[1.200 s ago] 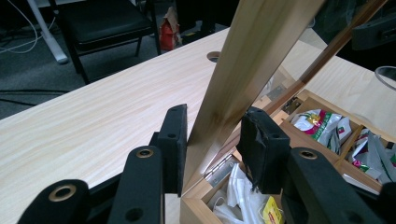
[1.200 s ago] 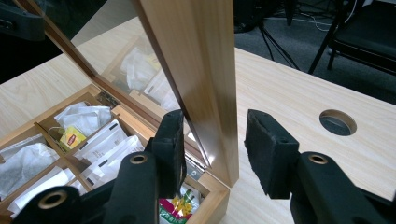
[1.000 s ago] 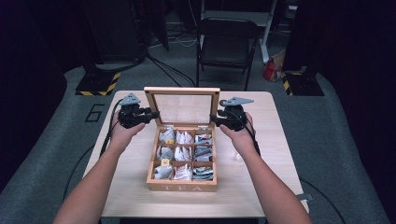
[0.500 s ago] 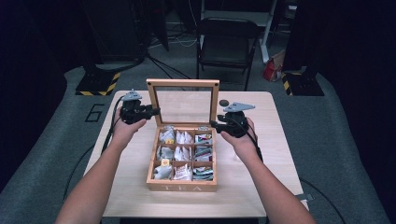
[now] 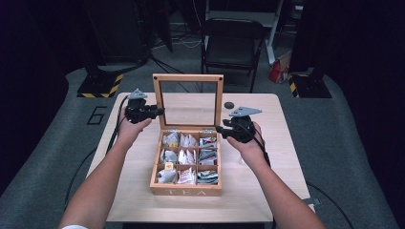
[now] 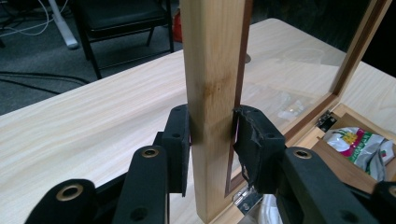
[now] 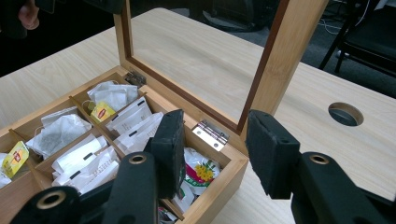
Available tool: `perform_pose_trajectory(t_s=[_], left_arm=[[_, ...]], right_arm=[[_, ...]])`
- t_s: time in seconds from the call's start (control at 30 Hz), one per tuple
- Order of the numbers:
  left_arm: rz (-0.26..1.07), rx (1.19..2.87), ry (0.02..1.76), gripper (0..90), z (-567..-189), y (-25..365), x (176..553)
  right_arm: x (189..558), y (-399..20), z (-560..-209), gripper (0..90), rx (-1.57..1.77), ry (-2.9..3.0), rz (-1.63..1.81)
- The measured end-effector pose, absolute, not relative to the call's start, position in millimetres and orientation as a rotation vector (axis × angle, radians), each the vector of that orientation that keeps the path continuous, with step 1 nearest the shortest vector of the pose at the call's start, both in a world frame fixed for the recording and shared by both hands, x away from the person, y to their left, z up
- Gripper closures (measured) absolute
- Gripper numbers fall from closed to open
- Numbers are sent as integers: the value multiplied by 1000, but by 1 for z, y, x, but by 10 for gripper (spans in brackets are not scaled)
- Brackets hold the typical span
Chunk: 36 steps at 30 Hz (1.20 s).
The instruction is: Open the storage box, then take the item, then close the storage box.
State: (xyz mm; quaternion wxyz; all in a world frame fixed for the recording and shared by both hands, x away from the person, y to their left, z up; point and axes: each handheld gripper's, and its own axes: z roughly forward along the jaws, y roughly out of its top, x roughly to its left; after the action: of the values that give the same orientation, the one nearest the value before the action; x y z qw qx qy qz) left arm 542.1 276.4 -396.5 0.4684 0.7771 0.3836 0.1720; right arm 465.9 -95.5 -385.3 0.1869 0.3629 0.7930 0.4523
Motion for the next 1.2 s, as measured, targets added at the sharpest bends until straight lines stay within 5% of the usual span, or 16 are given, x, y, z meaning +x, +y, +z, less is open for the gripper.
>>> perform_pose_trajectory(t_s=[1.2], left_arm=[[394,1878,1006,578,-397,297,529]], right_arm=[[451,-82,-386,557,965,2285,1295]])
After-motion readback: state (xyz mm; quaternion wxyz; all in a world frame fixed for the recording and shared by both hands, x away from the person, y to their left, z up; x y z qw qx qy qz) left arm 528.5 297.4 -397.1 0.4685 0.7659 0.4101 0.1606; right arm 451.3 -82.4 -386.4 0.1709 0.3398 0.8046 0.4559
